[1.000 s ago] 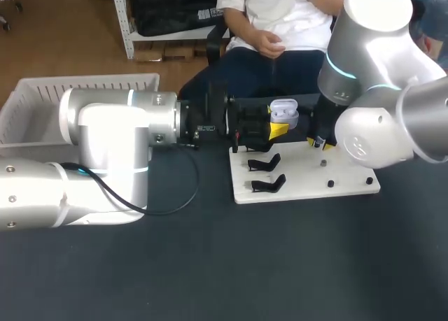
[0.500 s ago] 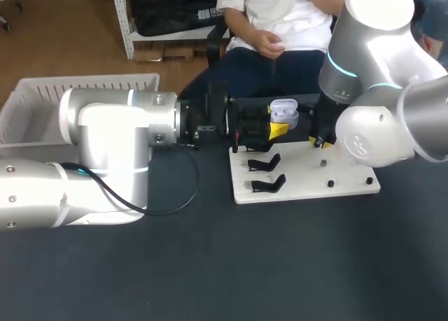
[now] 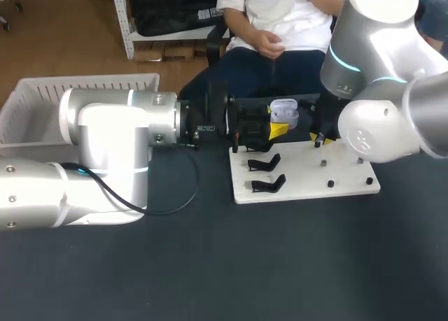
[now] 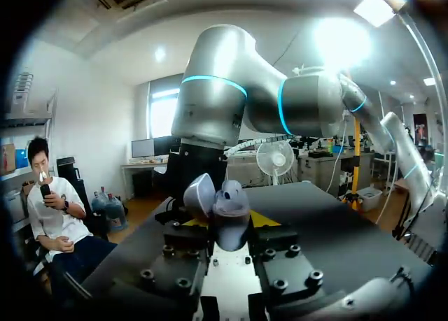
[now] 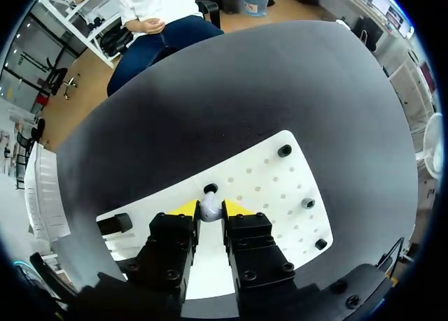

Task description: Pick up each earbud case from the left stands, insert the matching earbuds, close the lid, and place the case in the box.

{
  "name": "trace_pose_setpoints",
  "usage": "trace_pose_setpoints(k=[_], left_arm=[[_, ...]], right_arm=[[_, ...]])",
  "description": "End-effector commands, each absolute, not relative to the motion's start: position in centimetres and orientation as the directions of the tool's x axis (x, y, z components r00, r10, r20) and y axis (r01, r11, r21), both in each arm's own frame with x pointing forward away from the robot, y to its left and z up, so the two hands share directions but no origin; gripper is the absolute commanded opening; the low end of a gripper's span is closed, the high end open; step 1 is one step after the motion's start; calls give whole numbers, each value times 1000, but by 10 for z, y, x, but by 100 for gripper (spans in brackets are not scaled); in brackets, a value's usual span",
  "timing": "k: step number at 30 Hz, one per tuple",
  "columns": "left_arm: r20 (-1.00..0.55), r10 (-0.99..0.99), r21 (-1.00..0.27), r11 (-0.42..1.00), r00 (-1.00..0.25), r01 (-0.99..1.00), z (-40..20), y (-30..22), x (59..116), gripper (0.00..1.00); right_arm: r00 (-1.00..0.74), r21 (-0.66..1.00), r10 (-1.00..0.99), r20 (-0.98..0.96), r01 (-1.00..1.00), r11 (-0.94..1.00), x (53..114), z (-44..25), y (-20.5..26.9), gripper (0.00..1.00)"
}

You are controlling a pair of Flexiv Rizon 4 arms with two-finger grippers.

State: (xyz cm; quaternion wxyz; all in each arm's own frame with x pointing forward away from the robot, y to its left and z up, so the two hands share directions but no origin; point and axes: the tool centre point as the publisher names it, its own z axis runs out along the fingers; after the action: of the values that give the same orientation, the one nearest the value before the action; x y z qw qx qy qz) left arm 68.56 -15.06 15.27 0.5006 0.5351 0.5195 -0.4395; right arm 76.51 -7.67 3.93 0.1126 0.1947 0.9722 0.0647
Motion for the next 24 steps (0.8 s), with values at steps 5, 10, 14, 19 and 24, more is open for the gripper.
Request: trace_pose_setpoints(k=[5, 10, 14, 19, 24], left_arm=[[-991, 110, 85, 52, 79, 995, 151, -151, 683, 0], [-991, 110, 85, 52, 79, 995, 151, -151, 683, 0], [-991, 110, 85, 52, 79, 995, 151, -151, 683, 0], [-991, 110, 85, 52, 79, 995, 151, -151, 683, 0], [-991, 110, 85, 52, 79, 995, 151, -151, 683, 0]], right_arm=[[-944, 145, 266, -194, 240, 960, 731, 81, -93, 0], [-974, 147, 89, -210, 59, 987, 711, 105, -100, 0], [-974, 115, -67, -216, -93, 989, 690, 123, -99, 0], [-957, 69, -184, -225, -203, 977, 665, 145, -95, 0], [-941, 22, -279, -190, -288, 957, 646, 169, -83, 0]])
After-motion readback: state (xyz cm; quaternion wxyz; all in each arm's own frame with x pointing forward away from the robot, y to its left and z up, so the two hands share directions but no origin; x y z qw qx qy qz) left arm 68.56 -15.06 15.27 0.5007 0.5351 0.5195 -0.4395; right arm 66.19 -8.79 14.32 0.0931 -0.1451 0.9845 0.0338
